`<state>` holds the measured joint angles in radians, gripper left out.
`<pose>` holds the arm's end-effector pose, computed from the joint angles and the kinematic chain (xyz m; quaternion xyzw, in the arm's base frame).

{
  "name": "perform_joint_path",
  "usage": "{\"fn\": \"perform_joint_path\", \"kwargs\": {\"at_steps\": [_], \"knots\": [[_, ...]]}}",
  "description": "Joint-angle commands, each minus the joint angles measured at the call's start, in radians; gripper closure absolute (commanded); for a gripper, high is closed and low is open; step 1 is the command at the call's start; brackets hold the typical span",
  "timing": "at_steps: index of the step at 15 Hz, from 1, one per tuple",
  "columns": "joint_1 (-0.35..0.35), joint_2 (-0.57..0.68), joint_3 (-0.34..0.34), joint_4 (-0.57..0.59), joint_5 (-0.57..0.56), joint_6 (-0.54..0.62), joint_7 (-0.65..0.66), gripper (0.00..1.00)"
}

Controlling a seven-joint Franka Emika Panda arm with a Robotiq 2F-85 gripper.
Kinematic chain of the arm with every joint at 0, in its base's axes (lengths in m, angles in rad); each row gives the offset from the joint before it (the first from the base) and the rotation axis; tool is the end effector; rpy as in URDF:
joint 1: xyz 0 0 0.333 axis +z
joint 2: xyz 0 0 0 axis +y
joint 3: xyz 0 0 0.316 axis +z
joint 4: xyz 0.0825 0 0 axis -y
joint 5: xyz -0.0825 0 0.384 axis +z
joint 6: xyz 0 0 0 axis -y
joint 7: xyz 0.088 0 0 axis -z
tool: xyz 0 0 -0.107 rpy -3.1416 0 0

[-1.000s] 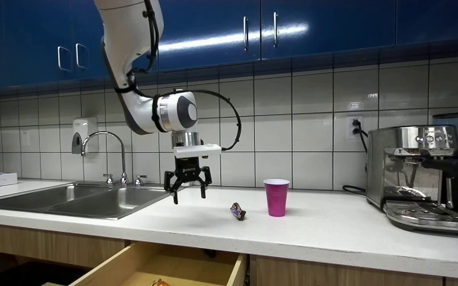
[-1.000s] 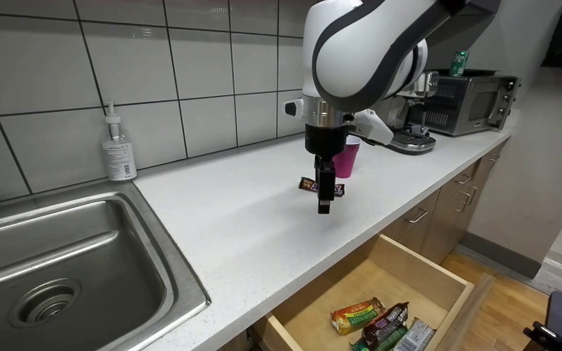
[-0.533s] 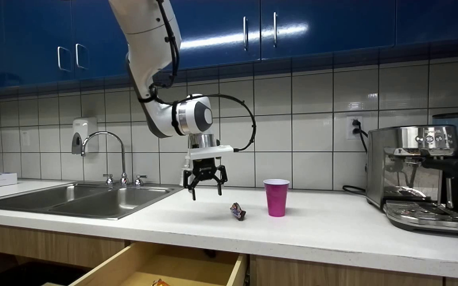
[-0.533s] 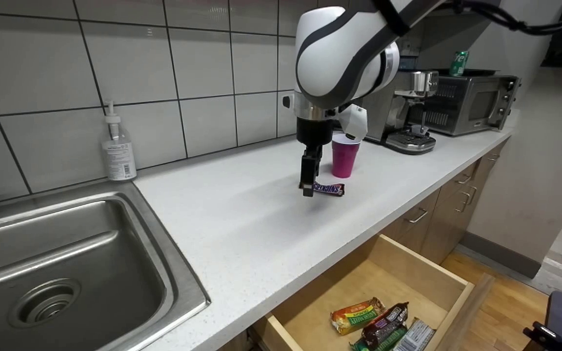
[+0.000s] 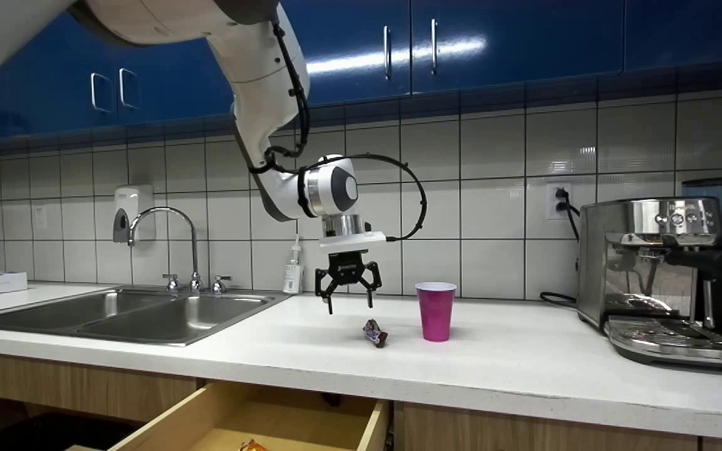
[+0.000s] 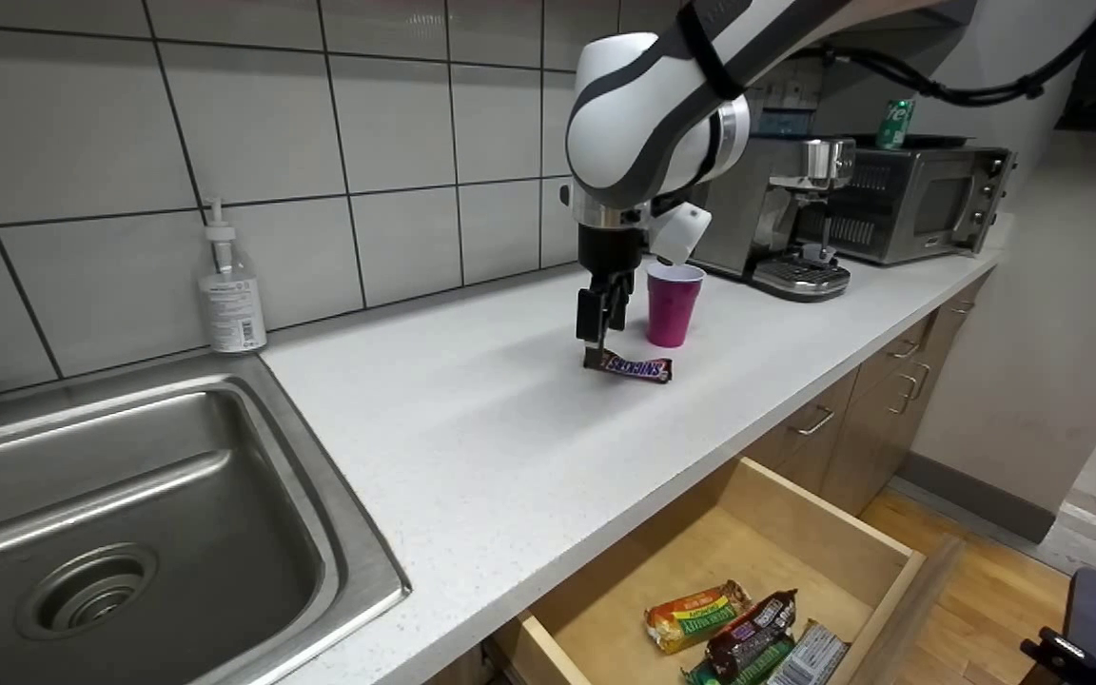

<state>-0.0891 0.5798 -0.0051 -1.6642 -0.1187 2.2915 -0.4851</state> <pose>0.6836 -0.0668 0.2747 0.9714 0.2316 0.0093 0.0517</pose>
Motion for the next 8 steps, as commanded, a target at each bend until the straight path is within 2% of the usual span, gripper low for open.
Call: {"fn": "perform_joint_path", "kwargs": {"at_steps": [1,8], "knots": [[-0.016,0.070,-0.006,0.114,-0.001,-0.065,0.050,0.00],[-0.037,0.152,-0.027,0.208,-0.002,-0.113,0.091,0.00]]}}
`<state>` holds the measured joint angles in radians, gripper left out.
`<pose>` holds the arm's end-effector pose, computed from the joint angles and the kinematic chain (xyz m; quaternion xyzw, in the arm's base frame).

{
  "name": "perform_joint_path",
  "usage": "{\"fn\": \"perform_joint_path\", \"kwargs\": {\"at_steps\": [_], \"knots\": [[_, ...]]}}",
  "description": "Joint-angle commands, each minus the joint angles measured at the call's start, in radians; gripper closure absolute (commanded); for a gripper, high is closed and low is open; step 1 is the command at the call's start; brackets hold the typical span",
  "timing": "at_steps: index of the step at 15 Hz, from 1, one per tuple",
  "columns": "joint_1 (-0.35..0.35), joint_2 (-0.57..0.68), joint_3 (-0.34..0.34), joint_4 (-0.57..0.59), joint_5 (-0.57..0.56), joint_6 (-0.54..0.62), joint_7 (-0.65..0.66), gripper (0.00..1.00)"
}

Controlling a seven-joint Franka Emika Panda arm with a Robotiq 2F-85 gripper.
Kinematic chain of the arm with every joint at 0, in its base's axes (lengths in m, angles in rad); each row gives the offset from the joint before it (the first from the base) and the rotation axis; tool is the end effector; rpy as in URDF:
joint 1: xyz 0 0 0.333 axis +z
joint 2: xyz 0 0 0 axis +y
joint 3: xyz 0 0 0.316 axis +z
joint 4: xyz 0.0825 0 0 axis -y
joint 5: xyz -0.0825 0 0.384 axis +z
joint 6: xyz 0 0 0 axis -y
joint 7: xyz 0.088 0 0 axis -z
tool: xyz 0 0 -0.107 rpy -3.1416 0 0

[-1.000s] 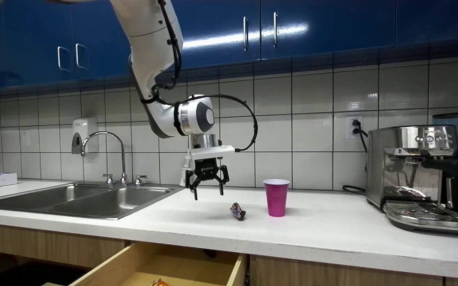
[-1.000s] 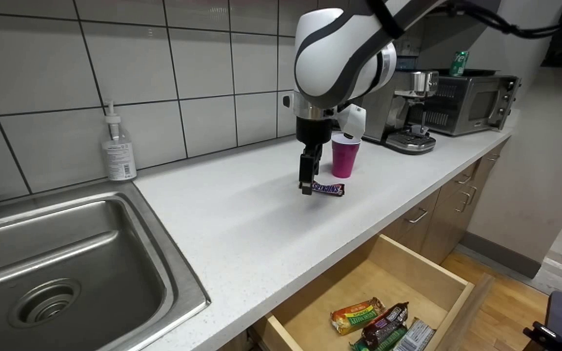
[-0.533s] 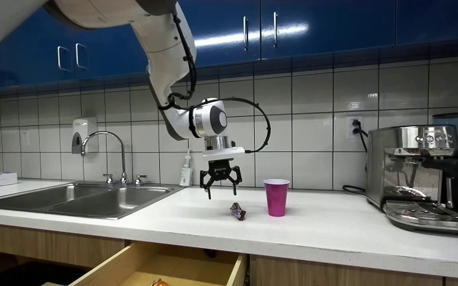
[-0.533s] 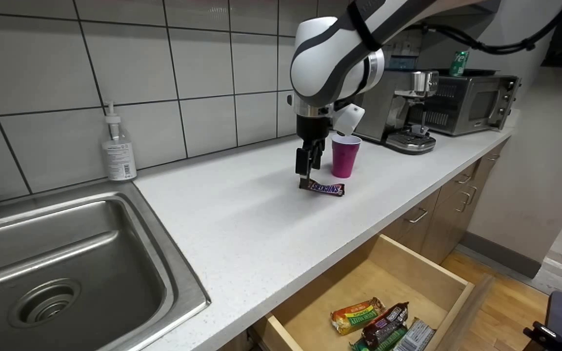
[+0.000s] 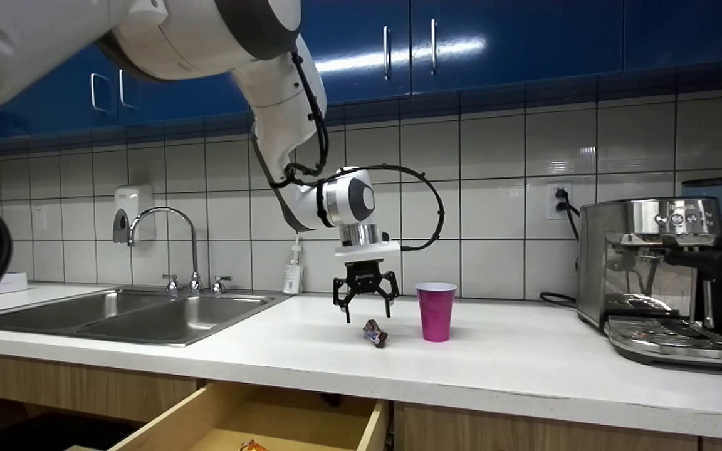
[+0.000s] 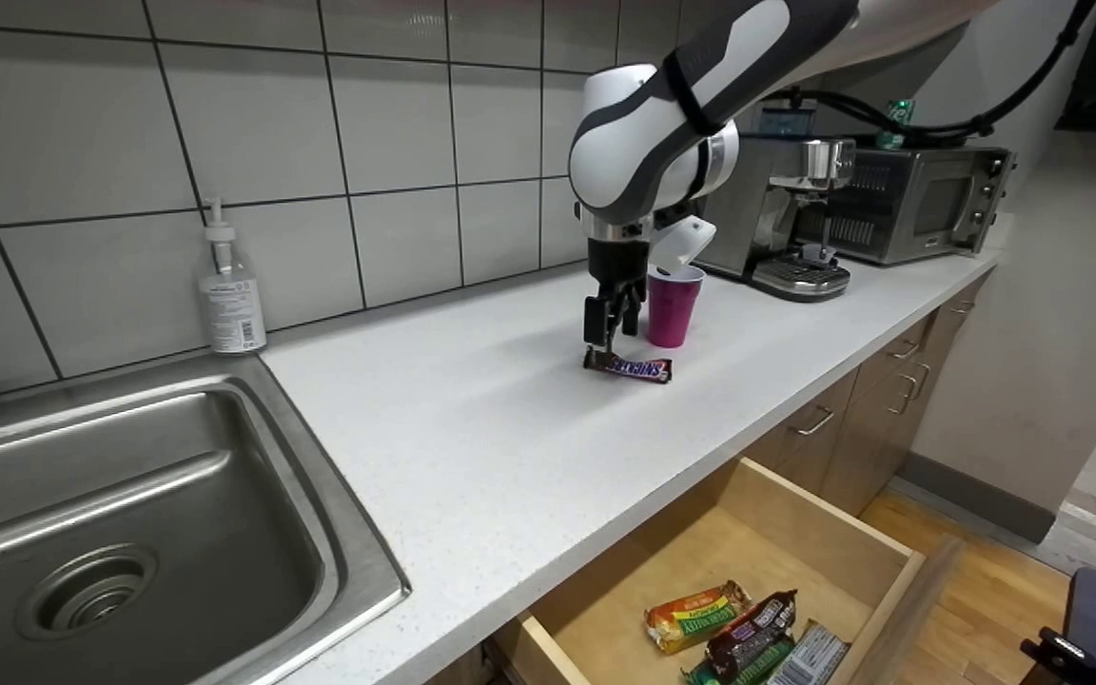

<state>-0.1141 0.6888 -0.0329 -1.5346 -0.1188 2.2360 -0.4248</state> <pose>0.7016 -0.1038 0.2514 0.9824 0.1779 -0.0102 0.0568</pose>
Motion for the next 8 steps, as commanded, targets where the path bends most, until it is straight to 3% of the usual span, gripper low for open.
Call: {"fn": "perform_joint_path", "kwargs": {"at_steps": [1,8], "knots": [[-0.014,0.050,-0.001,0.087,-0.002,-0.065,0.034,0.00],[-0.017,0.089,-0.002,0.129,-0.005,-0.100,0.042,0.00]]}}
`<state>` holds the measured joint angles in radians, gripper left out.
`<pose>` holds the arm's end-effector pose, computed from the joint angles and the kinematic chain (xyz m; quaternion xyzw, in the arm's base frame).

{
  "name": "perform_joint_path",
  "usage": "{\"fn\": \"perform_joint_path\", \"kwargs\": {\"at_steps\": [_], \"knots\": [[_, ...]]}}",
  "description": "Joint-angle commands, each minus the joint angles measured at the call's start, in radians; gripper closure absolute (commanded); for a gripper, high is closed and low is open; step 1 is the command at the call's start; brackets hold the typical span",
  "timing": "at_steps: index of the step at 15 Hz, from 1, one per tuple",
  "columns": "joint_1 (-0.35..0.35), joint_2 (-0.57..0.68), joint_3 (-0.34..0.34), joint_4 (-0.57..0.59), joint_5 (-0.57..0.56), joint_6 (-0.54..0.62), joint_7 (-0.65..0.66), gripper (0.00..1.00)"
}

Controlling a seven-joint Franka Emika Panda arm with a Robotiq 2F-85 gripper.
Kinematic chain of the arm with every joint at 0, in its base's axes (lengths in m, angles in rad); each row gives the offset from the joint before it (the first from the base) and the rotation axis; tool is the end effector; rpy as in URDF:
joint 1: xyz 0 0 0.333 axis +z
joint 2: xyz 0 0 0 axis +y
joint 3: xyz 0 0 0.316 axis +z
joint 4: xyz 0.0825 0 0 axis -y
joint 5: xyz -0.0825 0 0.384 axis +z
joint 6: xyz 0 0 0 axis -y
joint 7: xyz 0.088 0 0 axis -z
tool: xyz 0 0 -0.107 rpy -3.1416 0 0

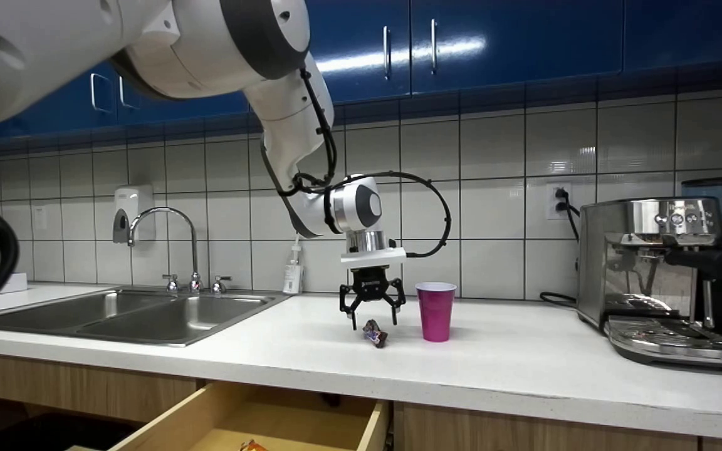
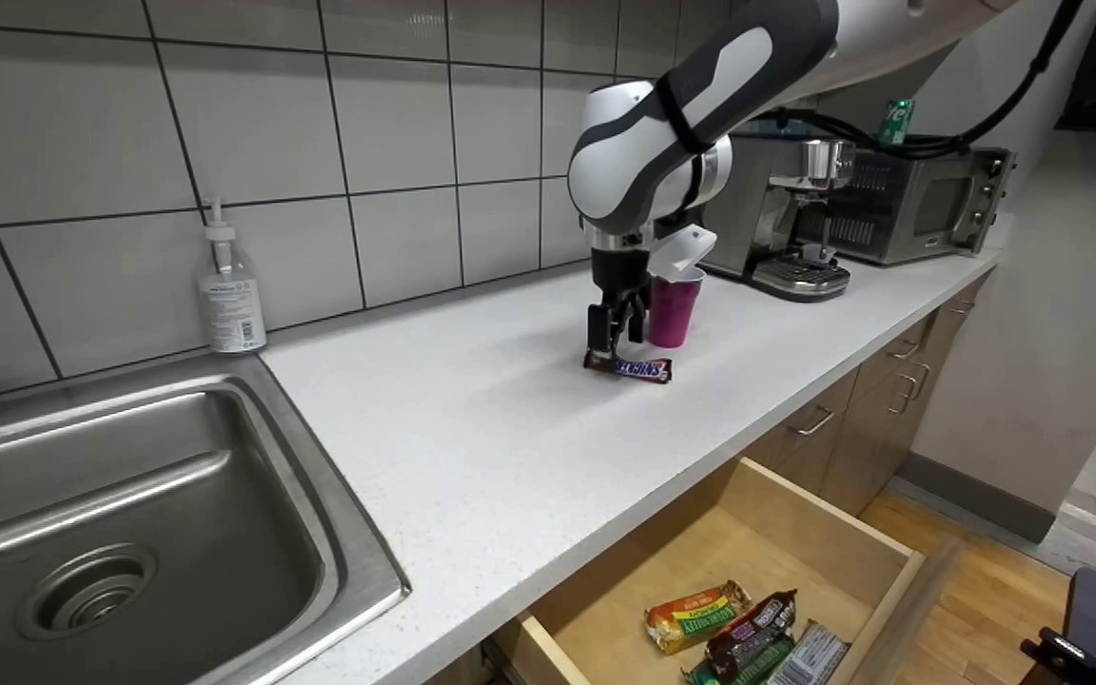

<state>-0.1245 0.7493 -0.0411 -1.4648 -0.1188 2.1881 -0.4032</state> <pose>0.7081 -0.1175 0.2353 0.9854 0.1582 -0.0298 0.0559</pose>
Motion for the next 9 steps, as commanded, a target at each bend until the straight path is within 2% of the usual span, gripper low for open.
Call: {"fn": "perform_joint_path", "kwargs": {"at_steps": [1,8,9], "knots": [[-0.007,0.032,0.006,0.061,-0.005,-0.055,0.021,0.00],[-0.007,0.050,0.007,0.078,-0.003,-0.072,0.022,0.00],[-0.007,0.052,0.008,0.080,-0.002,-0.076,0.022,0.05]]}}
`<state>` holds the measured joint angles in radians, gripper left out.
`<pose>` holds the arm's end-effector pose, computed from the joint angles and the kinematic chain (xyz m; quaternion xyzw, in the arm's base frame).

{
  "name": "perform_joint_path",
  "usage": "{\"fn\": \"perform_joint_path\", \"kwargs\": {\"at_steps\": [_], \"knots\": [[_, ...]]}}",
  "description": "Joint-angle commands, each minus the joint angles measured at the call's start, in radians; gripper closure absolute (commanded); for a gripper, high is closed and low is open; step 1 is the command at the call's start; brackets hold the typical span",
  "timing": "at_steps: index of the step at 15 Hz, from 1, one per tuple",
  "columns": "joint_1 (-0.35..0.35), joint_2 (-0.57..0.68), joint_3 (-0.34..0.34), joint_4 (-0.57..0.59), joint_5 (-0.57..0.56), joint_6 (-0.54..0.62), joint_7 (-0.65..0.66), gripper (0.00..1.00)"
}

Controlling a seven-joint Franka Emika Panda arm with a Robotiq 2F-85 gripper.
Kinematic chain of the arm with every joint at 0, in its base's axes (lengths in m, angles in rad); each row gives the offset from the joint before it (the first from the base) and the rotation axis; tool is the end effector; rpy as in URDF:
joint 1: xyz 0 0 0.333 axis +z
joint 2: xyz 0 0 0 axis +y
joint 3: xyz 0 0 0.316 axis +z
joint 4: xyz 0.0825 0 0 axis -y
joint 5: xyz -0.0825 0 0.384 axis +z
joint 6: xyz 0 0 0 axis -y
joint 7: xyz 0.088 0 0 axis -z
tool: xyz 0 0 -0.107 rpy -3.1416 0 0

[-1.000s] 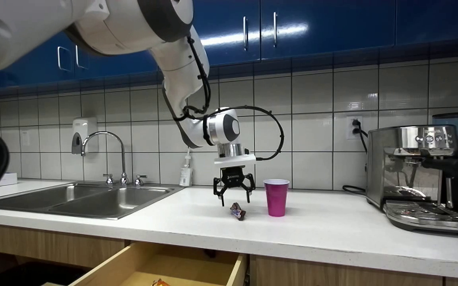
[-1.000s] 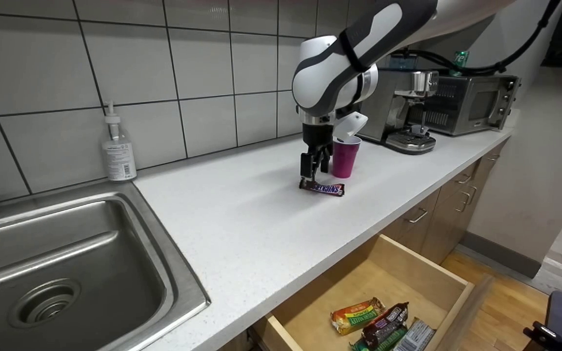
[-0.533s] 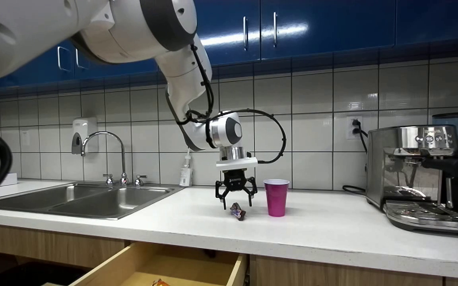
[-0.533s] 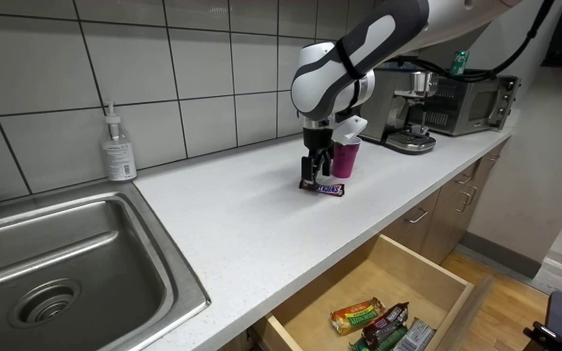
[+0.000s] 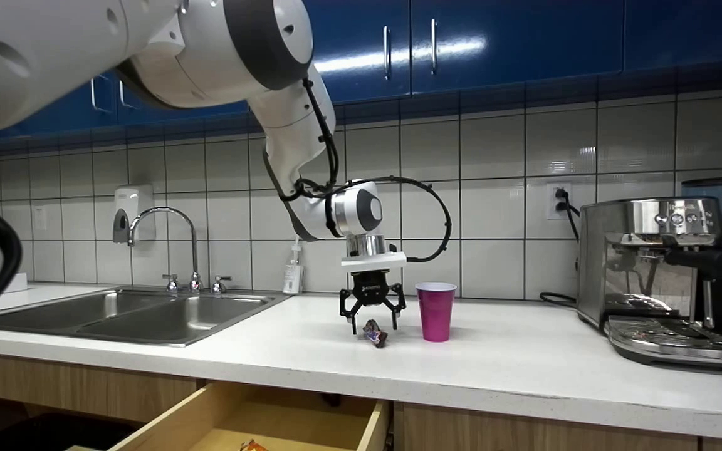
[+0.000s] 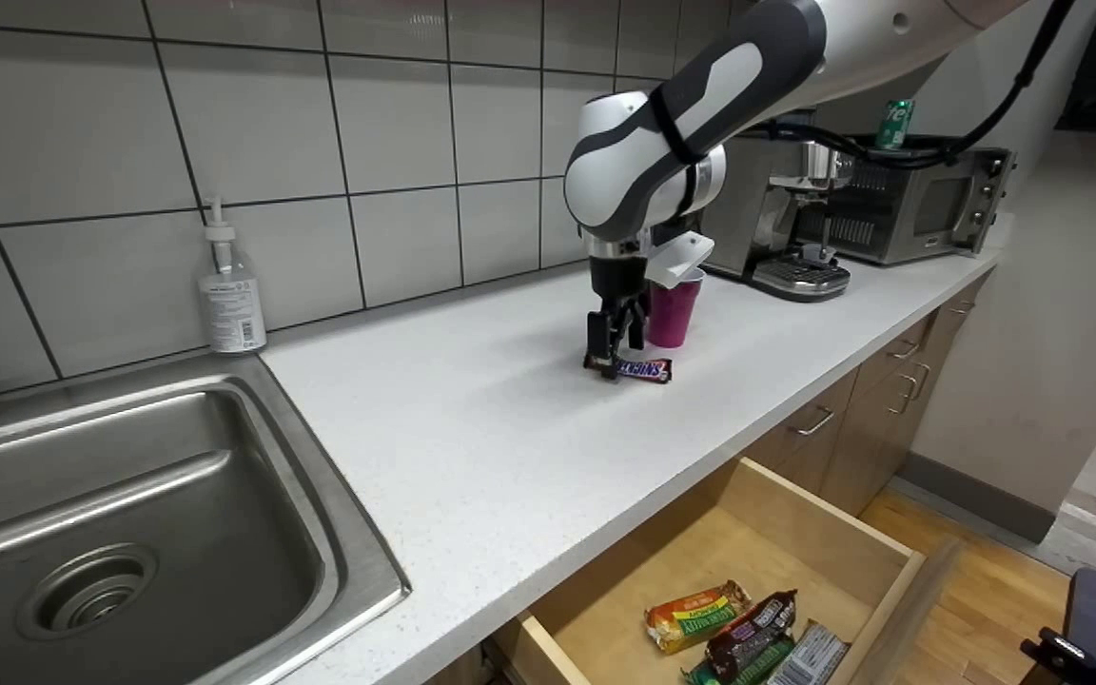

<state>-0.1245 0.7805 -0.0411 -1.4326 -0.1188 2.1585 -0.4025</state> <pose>0.7104 -0.1181 0.2246 0.9852 0.1573 -0.0437 0.0529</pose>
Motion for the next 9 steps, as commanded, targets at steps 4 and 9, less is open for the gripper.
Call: {"fn": "perform_joint_path", "kwargs": {"at_steps": [4,9], "knots": [[-0.009,0.025,0.011,0.051,0.001,-0.056,0.019,0.38],[-0.001,0.022,0.018,0.055,-0.002,-0.070,0.017,0.77]]}}
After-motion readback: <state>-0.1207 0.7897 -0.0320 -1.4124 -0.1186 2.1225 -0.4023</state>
